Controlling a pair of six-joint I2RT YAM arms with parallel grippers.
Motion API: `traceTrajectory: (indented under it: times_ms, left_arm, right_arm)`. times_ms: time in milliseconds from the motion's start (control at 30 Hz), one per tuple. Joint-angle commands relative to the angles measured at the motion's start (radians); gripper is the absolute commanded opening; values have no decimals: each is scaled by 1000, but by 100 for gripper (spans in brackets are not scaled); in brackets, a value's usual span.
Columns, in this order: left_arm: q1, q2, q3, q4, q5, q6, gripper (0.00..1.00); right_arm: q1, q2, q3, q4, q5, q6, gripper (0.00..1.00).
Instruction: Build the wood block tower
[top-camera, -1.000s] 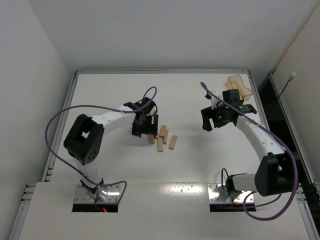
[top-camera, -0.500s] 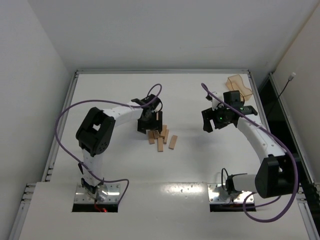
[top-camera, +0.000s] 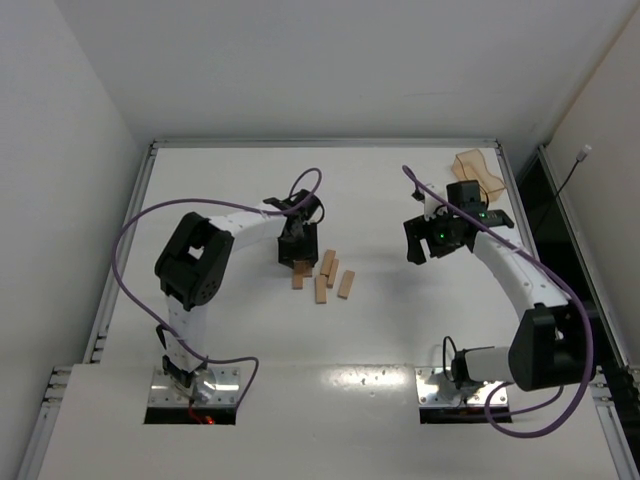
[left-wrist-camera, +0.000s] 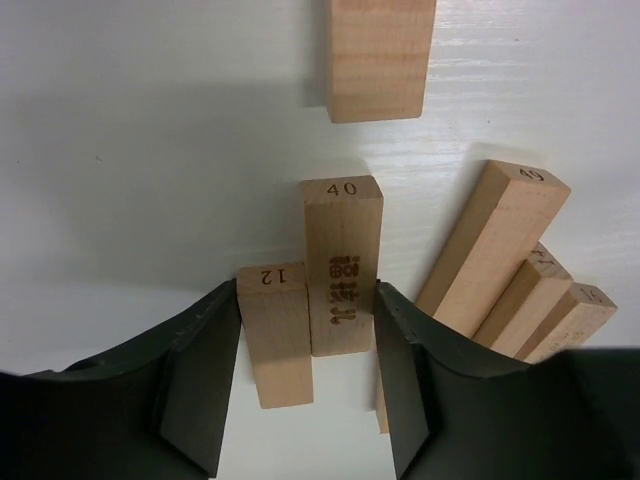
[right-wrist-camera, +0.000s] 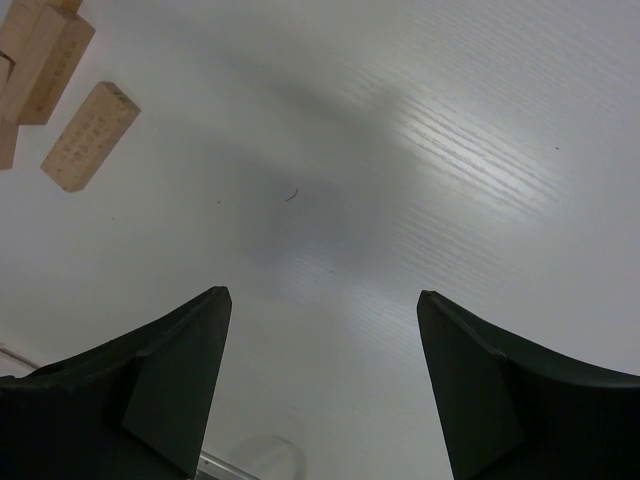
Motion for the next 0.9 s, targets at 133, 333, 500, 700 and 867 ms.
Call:
traceTrajectory:
  times_ms: [133,333,500,700,867]
  left_arm:
    - [59,-65,-64,-8,-72,-6,33]
    - [133,-85,-64,-22,-181,40,24]
    - [168,-85,-88,-22,-146,64,25]
    - [168,-106,-108,-3,-71,101,82]
    - [168,-106,-71,-3,-81,135,84]
  right_arm:
    - [-5,17,43,20,-11,-19,73]
    - [-5,26,52,20,-11,-10,73]
    - [-5,26,52,20,-20,-10,73]
    - [-5,36,62,20,-20,-10,73]
    - [-5,36,51,29,-20,-10,73]
